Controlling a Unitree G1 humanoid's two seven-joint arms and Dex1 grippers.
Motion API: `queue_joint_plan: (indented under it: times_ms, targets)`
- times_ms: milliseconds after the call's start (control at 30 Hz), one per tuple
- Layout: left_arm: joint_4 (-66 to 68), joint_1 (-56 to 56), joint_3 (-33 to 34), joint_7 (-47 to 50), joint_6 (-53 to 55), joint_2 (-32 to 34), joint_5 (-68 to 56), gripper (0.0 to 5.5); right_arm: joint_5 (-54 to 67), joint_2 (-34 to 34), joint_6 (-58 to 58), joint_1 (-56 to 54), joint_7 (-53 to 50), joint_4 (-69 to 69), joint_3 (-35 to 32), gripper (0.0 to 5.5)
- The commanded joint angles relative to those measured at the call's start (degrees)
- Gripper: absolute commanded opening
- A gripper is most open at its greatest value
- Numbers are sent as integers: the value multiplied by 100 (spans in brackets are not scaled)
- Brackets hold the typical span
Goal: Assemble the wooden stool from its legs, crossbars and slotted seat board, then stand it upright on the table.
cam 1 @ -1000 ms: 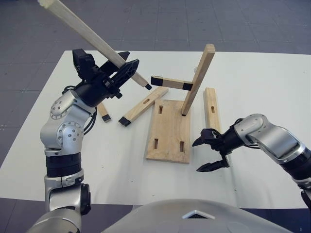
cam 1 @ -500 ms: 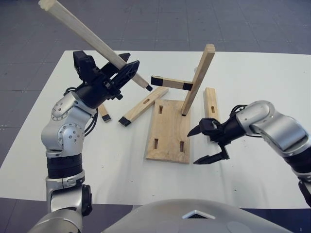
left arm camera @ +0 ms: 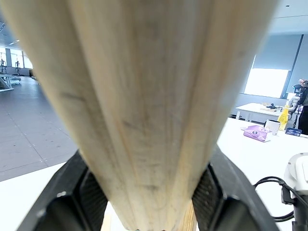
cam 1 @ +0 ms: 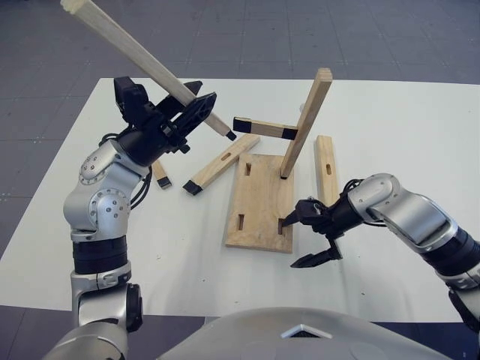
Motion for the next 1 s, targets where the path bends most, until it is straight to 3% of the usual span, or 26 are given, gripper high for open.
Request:
queue_joint_plan:
  times_ms: [33,500,900,1000]
  targets:
    - [19,-153,-18,-24,52,-31,23,204,-276,-178,-149,114,50,149,193,534]
    - [-56,5,29,5,-6,-32,83,204,-1226,-862,-1553,-270,806,1380,203,534]
    - [-214,728,-306,-710,-52,112,234,204,-1294,-851,-1623,-438,1190,1401,-123,534]
    - [203,751,-306,-754,-506,-104,522,204,-1235,-823,-1608,-691,1342,1497,-263,534]
